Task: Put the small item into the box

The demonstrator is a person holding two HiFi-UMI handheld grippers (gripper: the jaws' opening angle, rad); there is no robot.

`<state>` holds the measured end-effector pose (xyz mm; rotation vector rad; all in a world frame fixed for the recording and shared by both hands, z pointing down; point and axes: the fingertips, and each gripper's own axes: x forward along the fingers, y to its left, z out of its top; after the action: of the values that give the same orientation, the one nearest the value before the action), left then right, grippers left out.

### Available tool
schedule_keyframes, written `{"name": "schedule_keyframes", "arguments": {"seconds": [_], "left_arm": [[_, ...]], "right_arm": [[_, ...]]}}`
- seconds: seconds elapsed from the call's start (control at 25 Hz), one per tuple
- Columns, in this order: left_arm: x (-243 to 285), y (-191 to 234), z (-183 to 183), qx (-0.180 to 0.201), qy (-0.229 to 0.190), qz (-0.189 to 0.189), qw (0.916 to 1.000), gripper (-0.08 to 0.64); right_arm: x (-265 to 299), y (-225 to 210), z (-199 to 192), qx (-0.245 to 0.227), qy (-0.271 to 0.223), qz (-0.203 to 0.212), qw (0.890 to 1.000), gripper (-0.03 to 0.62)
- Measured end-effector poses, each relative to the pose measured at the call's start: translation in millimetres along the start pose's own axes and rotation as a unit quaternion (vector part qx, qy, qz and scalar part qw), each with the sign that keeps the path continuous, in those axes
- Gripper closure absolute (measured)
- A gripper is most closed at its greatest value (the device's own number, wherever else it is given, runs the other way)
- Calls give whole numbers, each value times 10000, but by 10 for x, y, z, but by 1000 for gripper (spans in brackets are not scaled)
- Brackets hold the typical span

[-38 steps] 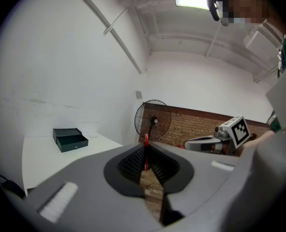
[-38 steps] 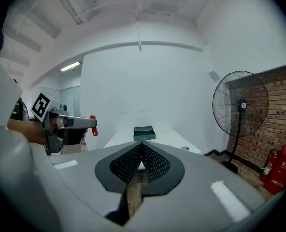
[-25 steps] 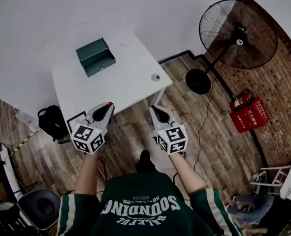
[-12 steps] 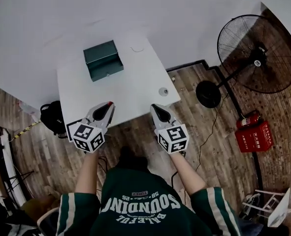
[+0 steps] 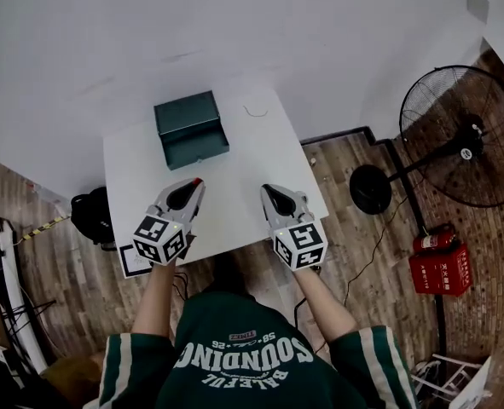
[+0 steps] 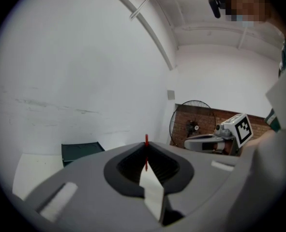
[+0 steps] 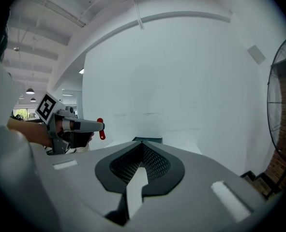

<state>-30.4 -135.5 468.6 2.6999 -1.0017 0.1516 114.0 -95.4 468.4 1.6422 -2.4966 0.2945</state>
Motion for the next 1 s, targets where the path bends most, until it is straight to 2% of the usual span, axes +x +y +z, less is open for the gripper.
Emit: {"name": "schedule_keyframes", "arguments": {"seconds": [0.36, 1.0], "left_arm": [[387, 806, 166, -84, 89, 106, 9999, 498], [842, 1351, 93, -267, 309, 430, 9982, 497]], "right_arm": [[949, -100, 226, -75, 72, 181, 9998, 591], [1700, -249, 108, -79, 493, 725, 9961, 591]]}}
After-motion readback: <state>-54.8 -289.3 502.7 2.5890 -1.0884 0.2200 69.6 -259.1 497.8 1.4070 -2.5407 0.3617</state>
